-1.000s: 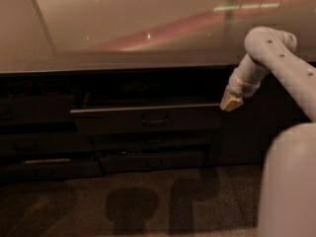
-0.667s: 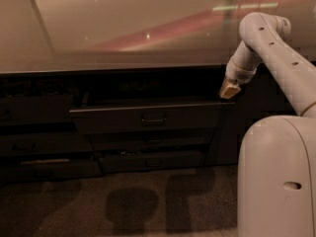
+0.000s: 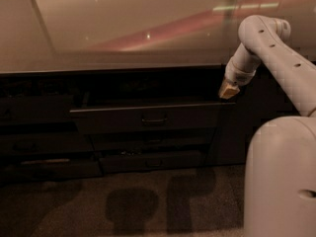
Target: Open top drawer
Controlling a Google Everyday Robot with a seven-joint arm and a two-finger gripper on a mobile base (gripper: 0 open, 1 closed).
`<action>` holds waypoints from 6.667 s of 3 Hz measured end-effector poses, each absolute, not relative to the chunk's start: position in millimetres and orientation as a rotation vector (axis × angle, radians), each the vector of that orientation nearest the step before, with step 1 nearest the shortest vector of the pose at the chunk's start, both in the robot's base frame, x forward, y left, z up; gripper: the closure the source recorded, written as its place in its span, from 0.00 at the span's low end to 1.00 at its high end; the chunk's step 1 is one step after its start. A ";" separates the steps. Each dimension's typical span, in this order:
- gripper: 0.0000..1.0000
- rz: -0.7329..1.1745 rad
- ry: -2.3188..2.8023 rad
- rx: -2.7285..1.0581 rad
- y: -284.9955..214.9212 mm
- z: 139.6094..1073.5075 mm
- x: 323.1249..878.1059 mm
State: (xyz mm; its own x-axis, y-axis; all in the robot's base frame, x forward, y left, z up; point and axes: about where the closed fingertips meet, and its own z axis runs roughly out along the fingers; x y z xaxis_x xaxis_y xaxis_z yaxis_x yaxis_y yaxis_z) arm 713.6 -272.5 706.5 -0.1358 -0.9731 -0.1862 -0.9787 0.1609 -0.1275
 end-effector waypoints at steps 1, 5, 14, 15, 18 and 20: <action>1.00 -0.164 2.151 -1.823 -289.9 743.1 703.4; 1.00 -0.344 2.033 -1.797 -278.3 727.7 686.6; 1.00 -0.372 2.103 -1.810 -274.7 705.3 685.3; 1.00 -0.312 2.135 -1.815 -298.5 678.2 612.4; 1.00 -0.283 2.182 -1.804 -311.5 667.7 575.9; 1.00 -0.364 2.194 -1.784 -292.0 712.1 631.9</action>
Offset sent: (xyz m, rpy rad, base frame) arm -0.0763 0.0078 -0.0308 -0.1141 -0.3681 0.0512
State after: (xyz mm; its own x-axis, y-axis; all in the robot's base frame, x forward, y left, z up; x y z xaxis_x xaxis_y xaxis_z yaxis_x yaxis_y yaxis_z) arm 631.9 -292.0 712.1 -0.1914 -0.9794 -0.0636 -0.9064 0.2013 -0.3714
